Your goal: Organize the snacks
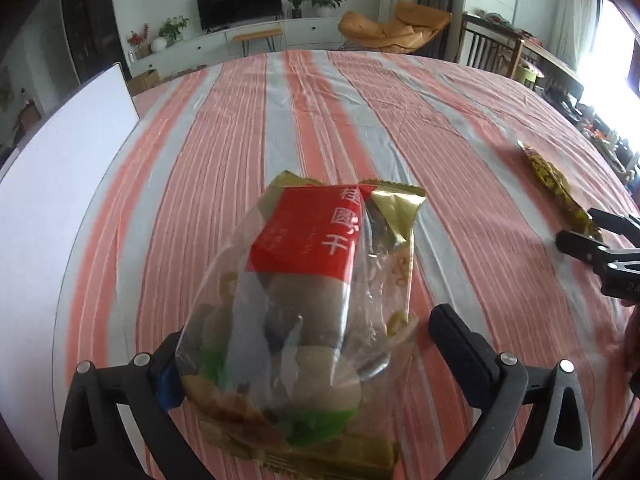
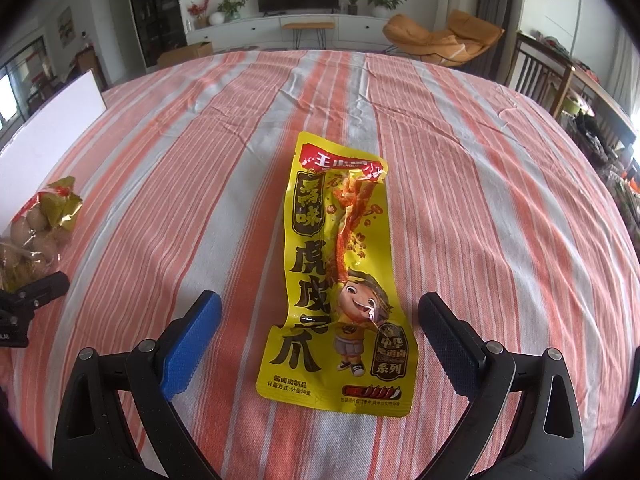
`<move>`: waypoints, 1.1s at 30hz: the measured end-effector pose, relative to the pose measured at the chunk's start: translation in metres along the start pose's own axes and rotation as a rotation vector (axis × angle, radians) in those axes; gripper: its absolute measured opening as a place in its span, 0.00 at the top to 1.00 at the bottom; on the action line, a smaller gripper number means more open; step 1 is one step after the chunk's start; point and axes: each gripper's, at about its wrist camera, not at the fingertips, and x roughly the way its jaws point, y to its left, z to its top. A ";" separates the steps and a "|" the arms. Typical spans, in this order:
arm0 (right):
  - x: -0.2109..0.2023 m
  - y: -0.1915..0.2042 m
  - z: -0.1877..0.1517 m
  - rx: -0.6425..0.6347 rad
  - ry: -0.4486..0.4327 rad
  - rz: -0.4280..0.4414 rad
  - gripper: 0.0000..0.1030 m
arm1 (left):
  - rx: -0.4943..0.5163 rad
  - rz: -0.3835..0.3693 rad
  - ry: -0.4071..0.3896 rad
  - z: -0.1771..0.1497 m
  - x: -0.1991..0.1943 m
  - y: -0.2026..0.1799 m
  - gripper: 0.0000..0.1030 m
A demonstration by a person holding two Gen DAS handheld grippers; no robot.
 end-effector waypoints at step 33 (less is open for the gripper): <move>-0.006 -0.018 -0.003 0.070 -0.008 -0.061 0.04 | -0.003 0.002 -0.006 0.000 -0.002 0.002 0.00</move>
